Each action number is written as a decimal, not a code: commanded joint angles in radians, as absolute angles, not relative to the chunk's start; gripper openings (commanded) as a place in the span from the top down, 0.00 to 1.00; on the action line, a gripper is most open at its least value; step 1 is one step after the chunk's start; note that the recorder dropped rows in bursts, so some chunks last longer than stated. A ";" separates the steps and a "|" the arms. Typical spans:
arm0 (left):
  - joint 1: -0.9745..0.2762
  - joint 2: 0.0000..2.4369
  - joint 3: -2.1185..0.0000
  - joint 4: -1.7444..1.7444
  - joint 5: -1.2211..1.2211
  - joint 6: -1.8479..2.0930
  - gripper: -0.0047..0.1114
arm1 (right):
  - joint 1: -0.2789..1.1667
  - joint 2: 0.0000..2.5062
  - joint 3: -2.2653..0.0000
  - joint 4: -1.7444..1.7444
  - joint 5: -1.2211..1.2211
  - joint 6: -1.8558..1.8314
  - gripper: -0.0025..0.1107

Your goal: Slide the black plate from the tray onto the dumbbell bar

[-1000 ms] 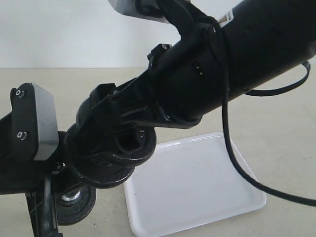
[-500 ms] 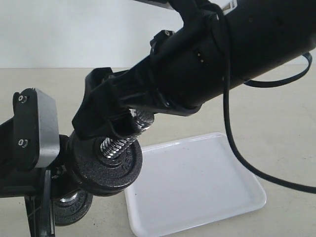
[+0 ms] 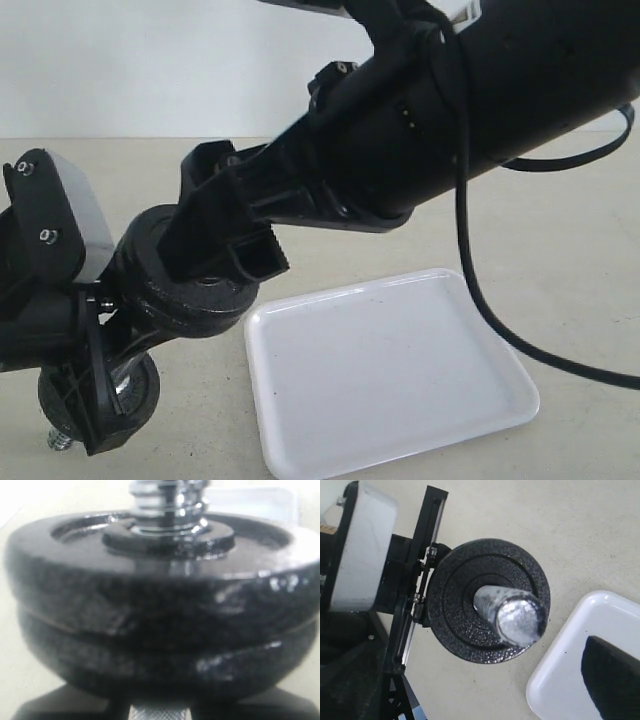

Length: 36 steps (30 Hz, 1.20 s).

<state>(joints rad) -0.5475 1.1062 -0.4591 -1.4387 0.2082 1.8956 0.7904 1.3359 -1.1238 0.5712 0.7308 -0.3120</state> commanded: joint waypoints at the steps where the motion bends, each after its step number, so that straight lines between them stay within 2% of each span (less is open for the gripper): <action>1: -0.547 1.054 -0.512 -1.521 0.174 1.822 0.92 | 0.788 1.328 -1.128 0.547 0.728 -0.310 0.06; 12: -0.547 1.054 -0.512 -1.535 0.039 1.592 0.92 | 0.788 1.351 -1.128 0.528 0.752 -0.295 0.06; 25: -0.547 1.054 -0.512 -1.536 0.000 1.371 0.92 | 0.788 1.490 -1.128 0.486 0.800 -0.290 0.08; 27: -0.547 1.054 -0.512 -1.536 -0.021 1.347 0.92 | 0.788 1.498 -1.128 0.473 0.812 -0.290 0.17; 29: -0.547 1.054 -0.512 -1.549 -0.052 1.345 0.92 | 0.788 1.498 -1.128 0.463 0.819 -0.290 0.33; 33: -0.547 1.064 -0.512 -1.604 -0.093 1.345 0.92 | 0.788 1.498 -1.128 0.459 0.839 -0.295 0.96; 36: -0.547 1.083 -0.512 -1.618 -0.102 1.347 0.92 | 0.788 1.498 -1.128 0.459 0.848 -0.292 0.97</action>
